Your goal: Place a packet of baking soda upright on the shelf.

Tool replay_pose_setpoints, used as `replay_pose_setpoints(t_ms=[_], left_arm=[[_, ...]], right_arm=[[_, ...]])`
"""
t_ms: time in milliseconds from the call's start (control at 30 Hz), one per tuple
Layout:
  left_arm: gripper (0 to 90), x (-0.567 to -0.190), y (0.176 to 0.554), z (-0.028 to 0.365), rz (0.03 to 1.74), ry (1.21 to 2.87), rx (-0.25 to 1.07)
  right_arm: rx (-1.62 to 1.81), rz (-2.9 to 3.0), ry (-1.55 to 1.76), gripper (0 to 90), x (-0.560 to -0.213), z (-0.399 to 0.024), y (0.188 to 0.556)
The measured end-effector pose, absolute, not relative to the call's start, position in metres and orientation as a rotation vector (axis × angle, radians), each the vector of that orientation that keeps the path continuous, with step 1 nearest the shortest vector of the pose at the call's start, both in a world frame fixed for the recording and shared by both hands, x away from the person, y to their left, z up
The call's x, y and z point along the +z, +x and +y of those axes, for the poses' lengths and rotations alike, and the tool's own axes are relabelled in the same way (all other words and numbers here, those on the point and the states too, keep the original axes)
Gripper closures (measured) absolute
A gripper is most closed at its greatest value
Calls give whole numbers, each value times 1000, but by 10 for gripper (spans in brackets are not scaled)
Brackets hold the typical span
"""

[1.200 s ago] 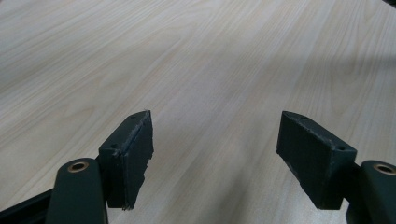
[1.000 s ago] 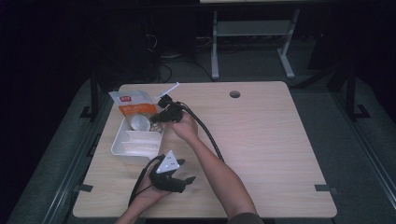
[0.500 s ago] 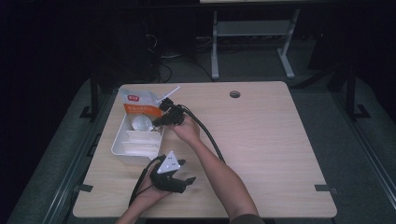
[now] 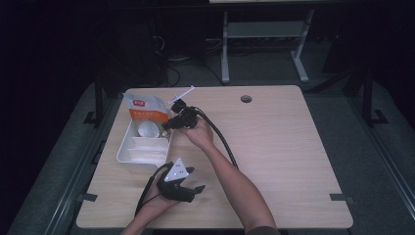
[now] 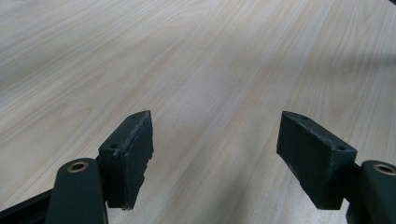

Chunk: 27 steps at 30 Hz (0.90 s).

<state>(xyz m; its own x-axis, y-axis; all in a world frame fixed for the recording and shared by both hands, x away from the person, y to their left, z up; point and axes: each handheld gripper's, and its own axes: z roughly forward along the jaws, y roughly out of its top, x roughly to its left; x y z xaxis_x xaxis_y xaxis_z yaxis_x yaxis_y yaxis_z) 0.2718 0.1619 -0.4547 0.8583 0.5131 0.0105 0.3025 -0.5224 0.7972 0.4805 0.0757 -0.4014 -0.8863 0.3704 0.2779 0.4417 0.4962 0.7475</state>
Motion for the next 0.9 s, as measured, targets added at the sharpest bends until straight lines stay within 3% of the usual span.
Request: replay_pose_setpoints(t_ms=[900], left_arm=[[259, -455, 273, 162, 593, 2159, 308]], right_arm=[[-1445, -2567, -695, 600, -374, 5, 465]])
